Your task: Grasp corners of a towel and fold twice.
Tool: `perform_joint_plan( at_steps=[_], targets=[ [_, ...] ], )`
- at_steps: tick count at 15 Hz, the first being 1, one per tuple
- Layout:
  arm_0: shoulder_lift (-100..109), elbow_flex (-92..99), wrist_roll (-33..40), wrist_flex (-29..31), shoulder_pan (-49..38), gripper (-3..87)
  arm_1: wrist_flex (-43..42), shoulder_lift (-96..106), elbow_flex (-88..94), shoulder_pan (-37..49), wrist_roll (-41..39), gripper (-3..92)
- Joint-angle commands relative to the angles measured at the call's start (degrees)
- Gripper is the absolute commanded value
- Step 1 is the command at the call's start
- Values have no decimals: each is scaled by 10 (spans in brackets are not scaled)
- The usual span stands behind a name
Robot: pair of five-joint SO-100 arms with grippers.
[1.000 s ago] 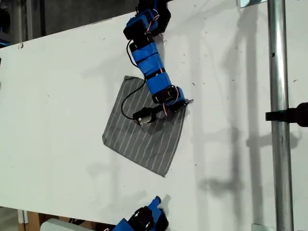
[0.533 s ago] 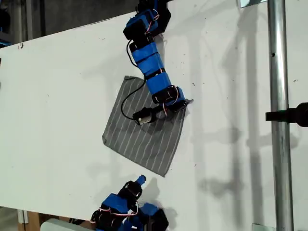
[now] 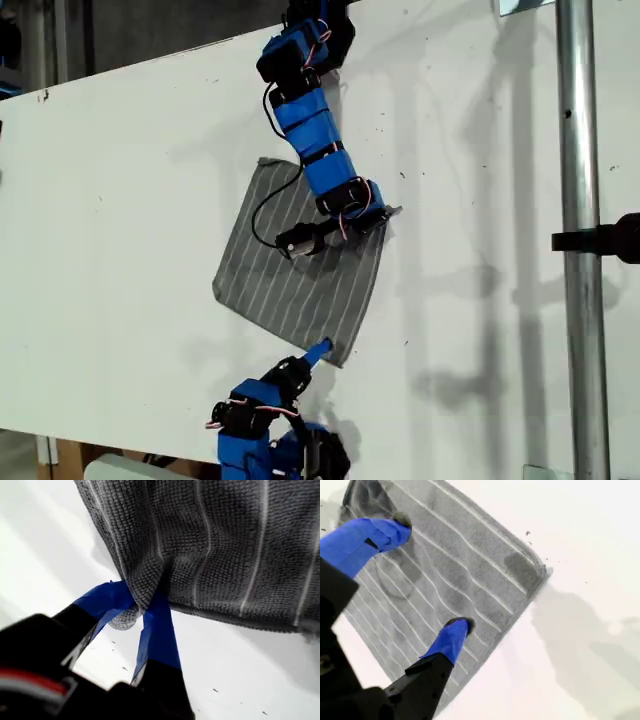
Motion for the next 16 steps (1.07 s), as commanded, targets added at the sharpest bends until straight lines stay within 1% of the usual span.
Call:
perform_joint_plan(
  at_steps=[1,2,4,7,8,10,11,13,14,15,16],
  targets=[
    [-4,105,-18,-124,4,308,3,26,-3,-16,10,-2],
    [-6,141,-27,-160,-4,305,4,27,-3,-18,12,-2],
    [-17,172,-41,-202,-7,297,4,28,-3,-25,14,-2],
    [-68,176,-62,-235,-4,290,8,33,-4,-25,12,-2],
    [-83,178,-69,-247,-4,275,8,35,-4,-25,11,-2],
    [-108,207,-97,-286,-8,267,11,40,-4,-30,11,-2],
    [-107,221,-120,-293,-9,245,15,40,-4,-32,14,-2],
    [-72,256,-154,-304,-11,170,16,42,-4,-35,16,-2],
    [-56,272,-192,-308,-9,109,18,45,-4,-37,18,-2],
    [-45,279,-204,-305,-6,-15,19,47,-4,-38,20,-2],
    [-36,284,-232,-301,9,-28,19,48,-3,-39,21,-2]
  ],
)
